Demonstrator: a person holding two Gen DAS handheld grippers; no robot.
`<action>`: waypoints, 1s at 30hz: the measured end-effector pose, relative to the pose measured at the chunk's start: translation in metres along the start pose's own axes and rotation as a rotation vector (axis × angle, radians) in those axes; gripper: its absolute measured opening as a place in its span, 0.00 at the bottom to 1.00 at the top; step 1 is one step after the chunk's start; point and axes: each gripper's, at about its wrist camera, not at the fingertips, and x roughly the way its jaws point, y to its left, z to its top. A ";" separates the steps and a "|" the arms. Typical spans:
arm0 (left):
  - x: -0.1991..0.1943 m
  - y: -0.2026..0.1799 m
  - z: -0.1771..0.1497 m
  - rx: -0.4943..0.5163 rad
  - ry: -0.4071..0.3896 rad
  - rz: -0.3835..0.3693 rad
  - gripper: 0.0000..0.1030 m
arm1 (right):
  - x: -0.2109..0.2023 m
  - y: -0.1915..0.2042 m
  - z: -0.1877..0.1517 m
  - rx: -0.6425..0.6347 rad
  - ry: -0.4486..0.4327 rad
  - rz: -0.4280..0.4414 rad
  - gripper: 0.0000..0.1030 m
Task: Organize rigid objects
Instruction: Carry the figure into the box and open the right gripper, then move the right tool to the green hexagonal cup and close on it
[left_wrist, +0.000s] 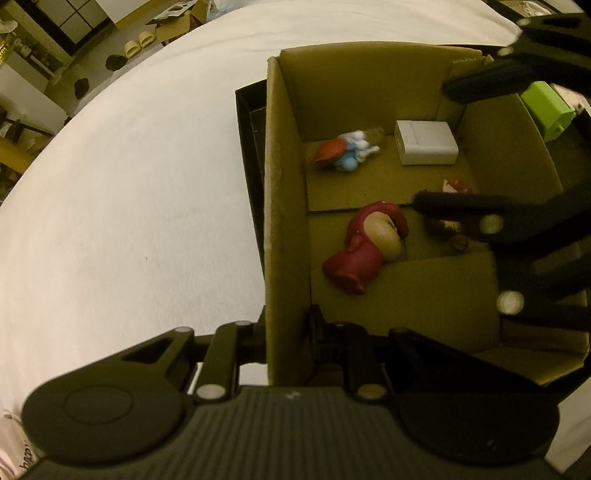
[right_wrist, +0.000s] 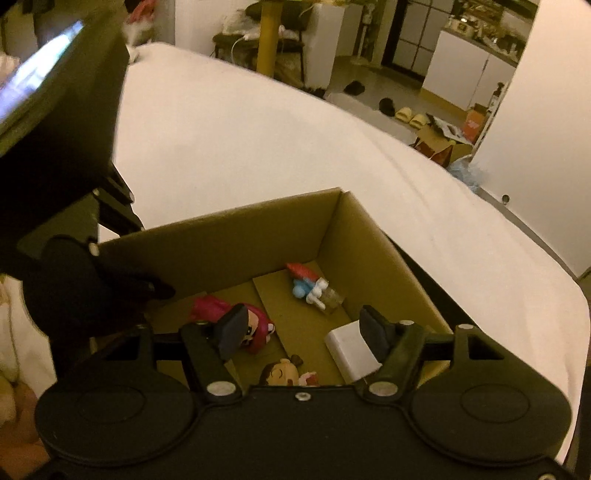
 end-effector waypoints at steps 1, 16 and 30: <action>0.000 0.000 0.000 0.001 0.000 0.001 0.17 | -0.005 -0.001 -0.002 0.007 -0.007 -0.005 0.66; 0.002 0.002 0.002 -0.002 0.005 0.000 0.17 | -0.054 -0.041 -0.041 0.157 -0.047 -0.085 0.78; 0.001 0.002 0.000 0.000 0.000 -0.001 0.17 | -0.077 -0.067 -0.094 0.237 -0.093 -0.213 0.79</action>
